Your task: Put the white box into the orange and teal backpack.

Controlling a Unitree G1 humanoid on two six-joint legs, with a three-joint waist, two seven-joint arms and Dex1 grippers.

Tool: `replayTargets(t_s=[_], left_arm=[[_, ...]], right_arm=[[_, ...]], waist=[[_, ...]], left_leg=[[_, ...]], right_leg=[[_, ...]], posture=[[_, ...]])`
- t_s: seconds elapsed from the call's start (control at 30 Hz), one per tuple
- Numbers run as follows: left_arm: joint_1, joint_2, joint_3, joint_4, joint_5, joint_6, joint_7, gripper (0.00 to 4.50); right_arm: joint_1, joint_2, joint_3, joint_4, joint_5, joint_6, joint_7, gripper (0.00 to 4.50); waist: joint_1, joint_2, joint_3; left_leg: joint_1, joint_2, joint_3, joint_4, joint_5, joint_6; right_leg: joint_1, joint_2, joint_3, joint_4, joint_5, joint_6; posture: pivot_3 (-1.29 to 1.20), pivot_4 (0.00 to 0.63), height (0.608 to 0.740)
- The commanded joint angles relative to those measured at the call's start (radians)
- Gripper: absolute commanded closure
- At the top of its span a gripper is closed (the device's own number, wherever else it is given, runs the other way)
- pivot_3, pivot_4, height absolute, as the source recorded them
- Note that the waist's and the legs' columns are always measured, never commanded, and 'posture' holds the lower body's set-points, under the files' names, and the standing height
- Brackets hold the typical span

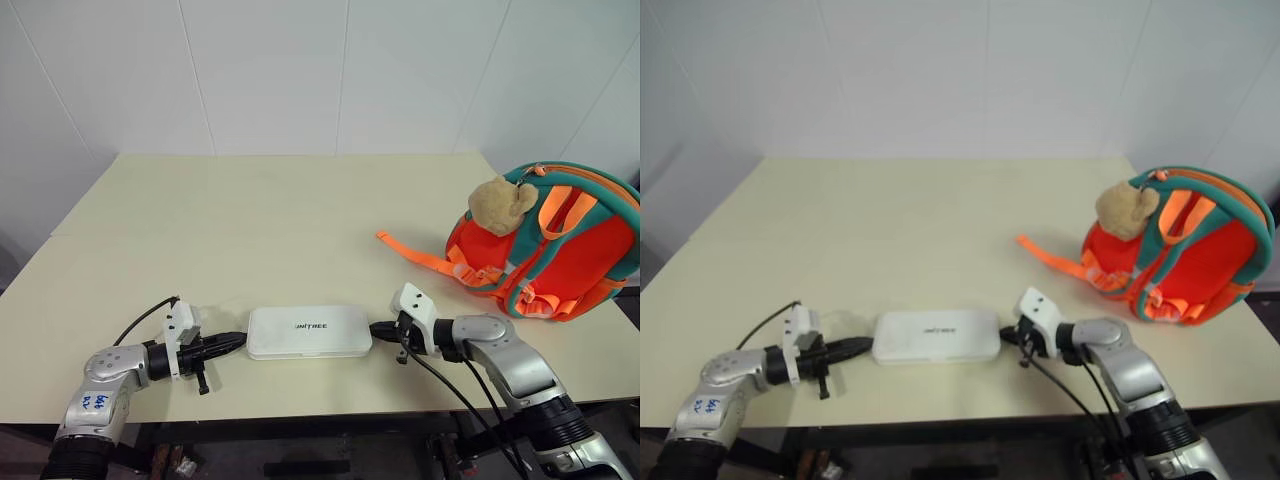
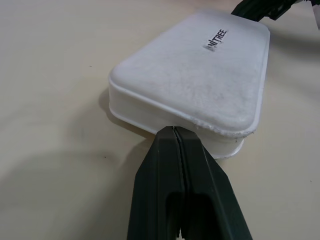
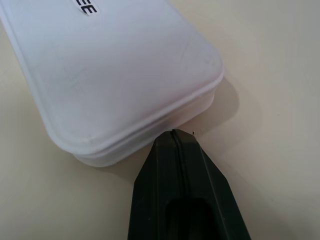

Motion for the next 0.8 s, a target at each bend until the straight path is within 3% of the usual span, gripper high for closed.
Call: replayTargets(t_s=[0.03,0.27,0.33,0.43,0.6,0.77,0.8], left_arm=[[-0.012,0.008,0.003,-0.026,0.019,-0.024,0.016,4.48],[0.036,0.126,0.046,-0.078,0.039,0.063,0.036,4.48],[0.043,0.159,0.072,-0.087,0.012,0.128,0.040,4.31],[0.045,0.187,0.114,-0.108,-0.071,0.268,0.019,3.61],[0.001,0.204,0.098,-0.060,-0.103,0.346,-0.042,2.03],[-0.123,0.203,0.073,0.059,-0.163,0.607,-0.055,0.46],[-0.146,0.204,0.063,0.075,-0.179,0.677,-0.064,0.14]], right_arm=[[-0.016,-0.018,-0.021,-0.007,0.013,-0.018,0.017,4.50],[-0.036,-0.116,-0.057,0.003,0.062,0.060,0.101,4.50],[-0.052,-0.147,-0.065,0.003,0.078,0.098,0.119,4.14],[-0.072,-0.172,-0.076,-0.013,0.106,0.152,0.143,3.29],[-0.105,-0.189,-0.057,-0.048,0.140,0.236,0.179,1.60],[-0.183,-0.181,-0.090,-0.030,0.236,0.521,0.151,0.00],[-0.197,-0.180,-0.098,-0.033,0.262,0.571,0.152,0.00]], waist=[[0.000,0.000,0.000],[-0.001,0.000,0.000],[-0.002,0.000,0.000],[-0.003,0.000,0.000],[-0.002,0.000,0.000],[-0.001,0.000,0.000],[-0.001,0.000,0.000]], left_leg=[[0.000,0.000,0.000,0.000,0.000,0.000],[0.000,0.000,0.001,0.000,-0.001,0.000],[0.000,0.000,0.001,0.000,-0.001,0.001],[0.000,0.000,0.001,0.000,-0.002,0.001],[0.000,0.000,0.001,0.000,-0.003,0.001],[0.000,0.000,0.001,0.001,-0.003,0.001],[-0.001,0.000,0.001,0.001,-0.003,0.001]], right_leg=[[0.000,0.000,0.000,0.000,0.000,0.000],[0.000,0.000,0.001,-0.001,0.000,0.000],[0.000,0.000,0.001,-0.001,0.000,-0.001],[0.000,0.000,0.001,-0.001,-0.001,-0.002],[0.000,0.000,0.001,-0.002,-0.002,-0.003],[-0.001,0.000,0.001,-0.002,-0.002,-0.003],[-0.001,0.000,0.001,-0.001,-0.002,-0.003]], posture=[[0.00,0.150,0.740],[0.00,0.150,0.740],[0.00,0.150,0.740],[0.00,0.150,0.740],[0.00,0.150,0.740],[0.00,0.150,0.740],[0.00,0.150,0.740]])
